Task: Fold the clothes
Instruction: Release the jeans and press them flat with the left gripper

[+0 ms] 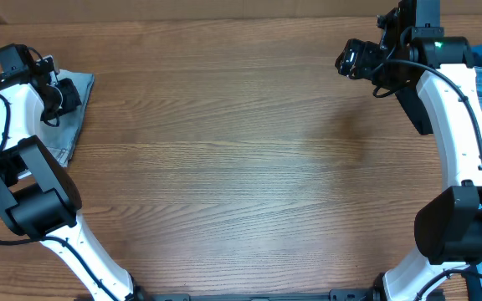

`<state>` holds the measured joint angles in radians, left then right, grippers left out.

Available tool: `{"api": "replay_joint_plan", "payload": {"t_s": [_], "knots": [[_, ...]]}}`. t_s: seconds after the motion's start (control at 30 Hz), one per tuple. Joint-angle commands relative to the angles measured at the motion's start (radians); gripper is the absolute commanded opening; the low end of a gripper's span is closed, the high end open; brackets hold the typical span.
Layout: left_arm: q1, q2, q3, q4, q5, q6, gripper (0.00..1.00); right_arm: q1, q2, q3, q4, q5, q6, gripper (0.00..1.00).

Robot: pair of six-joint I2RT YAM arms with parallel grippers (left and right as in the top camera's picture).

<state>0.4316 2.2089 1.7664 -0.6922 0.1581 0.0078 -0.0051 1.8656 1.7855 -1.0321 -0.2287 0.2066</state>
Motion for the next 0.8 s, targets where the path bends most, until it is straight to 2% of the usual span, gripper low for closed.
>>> {"api": "replay_joint_plan", "payload": {"t_s": [0.0, 0.3, 0.37, 0.5, 0.63, 0.67, 0.7, 0.73, 0.77], "knots": [[-0.008, 0.036, 0.003, 0.021, 0.043, 0.007, 0.13, -0.002, -0.001, 0.0, 0.005, 0.004, -0.002, 1.0], [-0.007, 0.061, 0.005, 0.042, 0.098, 0.007, 0.15, -0.002, -0.001, 0.0, 0.005, 0.004, -0.002, 1.0], [-0.007, 0.043, 0.035, 0.039, 0.153, 0.0, 0.2, -0.002, -0.001, 0.0, 0.005, 0.004, -0.002, 1.0], [-0.007, -0.042, 0.159, 0.021, 0.255, -0.109, 0.24, -0.002, -0.001, 0.0, 0.005, 0.004, -0.002, 1.0], [-0.014, -0.122, 0.241, 0.02, 0.344, -0.175, 0.45, -0.002, -0.001, 0.0, 0.005, 0.004, -0.002, 1.0], [-0.017, -0.139, 0.249, 0.02, 0.367, -0.201, 0.59, -0.002, -0.001, 0.0, 0.005, 0.004, -0.002, 1.0], [-0.023, -0.16, 0.249, 0.019, 0.389, -0.241, 0.93, -0.002, -0.001, 0.0, 0.005, 0.004, -0.002, 1.0], [-0.03, -0.171, 0.249, 0.017, 0.392, -0.277, 1.0, -0.002, -0.001, 0.0, 0.005, 0.004, -0.002, 1.0], [-0.034, -0.171, 0.25, 0.017, 0.389, -0.277, 1.0, -0.002, -0.001, 0.0, 0.005, 0.004, -0.002, 1.0]]}}
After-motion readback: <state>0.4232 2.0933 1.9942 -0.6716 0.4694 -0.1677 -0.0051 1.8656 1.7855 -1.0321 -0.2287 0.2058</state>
